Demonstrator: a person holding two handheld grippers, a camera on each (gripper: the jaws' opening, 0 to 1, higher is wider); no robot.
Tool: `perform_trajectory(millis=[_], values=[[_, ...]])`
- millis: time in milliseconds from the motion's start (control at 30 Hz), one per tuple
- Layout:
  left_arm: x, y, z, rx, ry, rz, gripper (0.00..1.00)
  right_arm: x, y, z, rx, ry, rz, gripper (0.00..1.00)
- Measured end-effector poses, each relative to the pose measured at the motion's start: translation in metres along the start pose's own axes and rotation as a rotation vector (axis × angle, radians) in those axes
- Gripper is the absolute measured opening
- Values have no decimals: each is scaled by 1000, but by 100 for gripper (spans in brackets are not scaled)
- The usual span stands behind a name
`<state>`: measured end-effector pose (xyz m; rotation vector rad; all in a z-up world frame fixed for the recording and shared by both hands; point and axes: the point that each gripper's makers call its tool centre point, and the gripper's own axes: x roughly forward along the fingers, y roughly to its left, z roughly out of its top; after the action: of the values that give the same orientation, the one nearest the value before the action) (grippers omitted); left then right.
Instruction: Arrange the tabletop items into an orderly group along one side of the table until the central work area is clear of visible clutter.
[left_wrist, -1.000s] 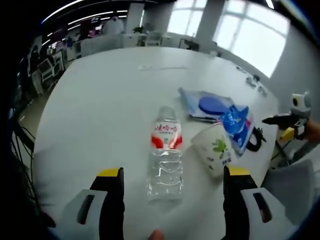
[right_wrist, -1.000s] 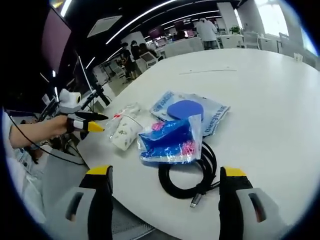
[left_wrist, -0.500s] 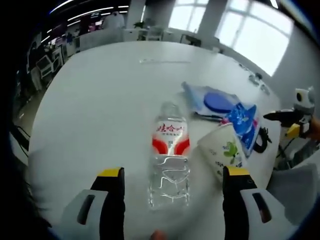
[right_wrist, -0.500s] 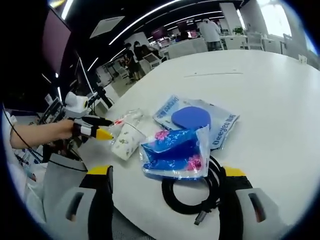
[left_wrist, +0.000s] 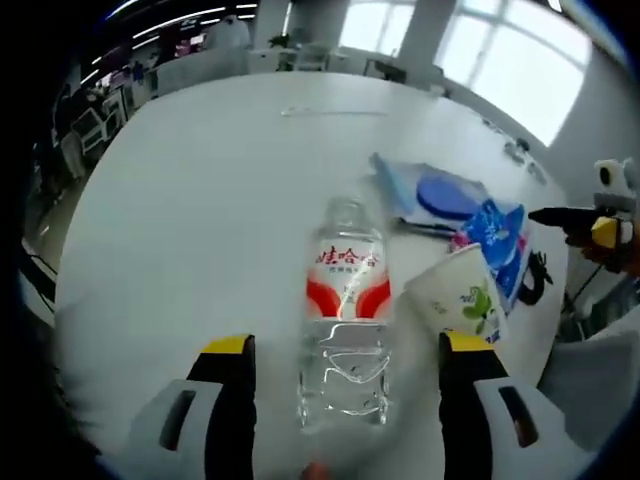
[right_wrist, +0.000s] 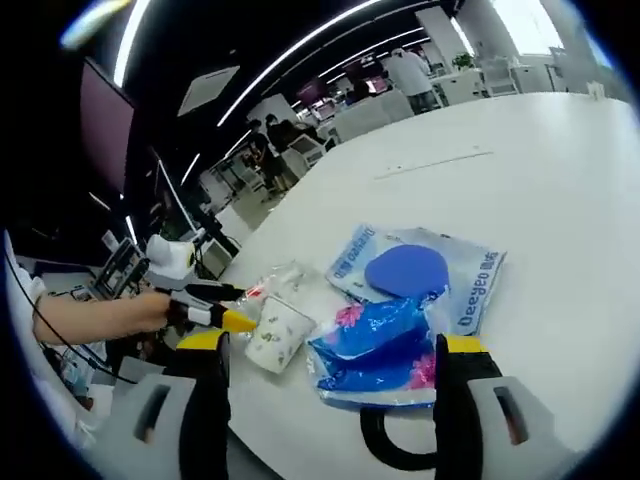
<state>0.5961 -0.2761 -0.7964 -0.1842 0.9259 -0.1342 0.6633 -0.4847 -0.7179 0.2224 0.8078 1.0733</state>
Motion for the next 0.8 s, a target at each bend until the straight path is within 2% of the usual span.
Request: perform_trajectory(millis=[100,233,333,500,700,800], values=[[4,-4,0,1,17,0,71,8,11,5,19,-12,36,82],[9,0,0,28,30,23,70,15,23,10,-7,-12,55,82],[11,2,-3,19,44,36,67,18,29,13,-10,-16,66,82],[12,0,4,37,21,40,69,21,33,15,-2,-16,75,80],[12,3,6,60,23,72,61,27,37,20,36,-35,81,80],[15,3,9,52,4,71,61,33,41,24,47,-39,90,79]])
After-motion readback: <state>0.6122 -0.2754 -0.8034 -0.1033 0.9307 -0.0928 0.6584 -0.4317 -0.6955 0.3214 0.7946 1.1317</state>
